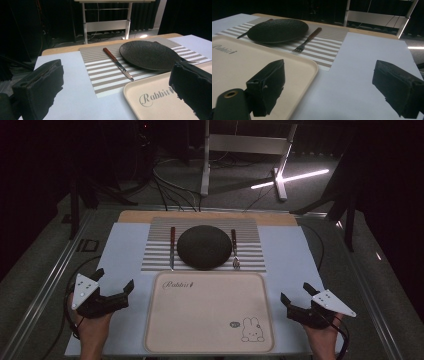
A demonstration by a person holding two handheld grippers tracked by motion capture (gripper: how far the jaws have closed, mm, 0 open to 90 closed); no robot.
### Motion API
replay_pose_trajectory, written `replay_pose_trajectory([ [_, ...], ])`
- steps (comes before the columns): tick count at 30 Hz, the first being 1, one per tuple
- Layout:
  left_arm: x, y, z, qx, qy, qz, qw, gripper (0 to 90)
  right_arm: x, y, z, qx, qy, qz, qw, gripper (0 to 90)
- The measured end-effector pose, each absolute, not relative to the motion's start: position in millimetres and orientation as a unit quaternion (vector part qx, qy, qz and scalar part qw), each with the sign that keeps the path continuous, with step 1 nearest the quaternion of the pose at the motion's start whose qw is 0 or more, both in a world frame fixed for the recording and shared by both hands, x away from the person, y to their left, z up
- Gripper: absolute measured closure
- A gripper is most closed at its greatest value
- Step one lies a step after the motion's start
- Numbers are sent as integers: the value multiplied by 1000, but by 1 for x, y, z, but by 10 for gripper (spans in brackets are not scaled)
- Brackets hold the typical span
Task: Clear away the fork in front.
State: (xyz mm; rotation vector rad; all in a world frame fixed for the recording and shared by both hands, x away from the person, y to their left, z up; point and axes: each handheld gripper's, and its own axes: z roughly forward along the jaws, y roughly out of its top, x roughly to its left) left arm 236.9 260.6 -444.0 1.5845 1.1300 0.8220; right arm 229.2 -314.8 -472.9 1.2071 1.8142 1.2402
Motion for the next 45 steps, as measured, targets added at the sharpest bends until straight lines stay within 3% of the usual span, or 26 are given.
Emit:
replay_pose_trajectory([
  [19,239,259,-451,649,479,350,477,0,234,-307,-473,465,689,470,296,114],
  [45,242,256,-457,653,485,346,468,0,264,-292,-441,475,704,448,278,113],
])
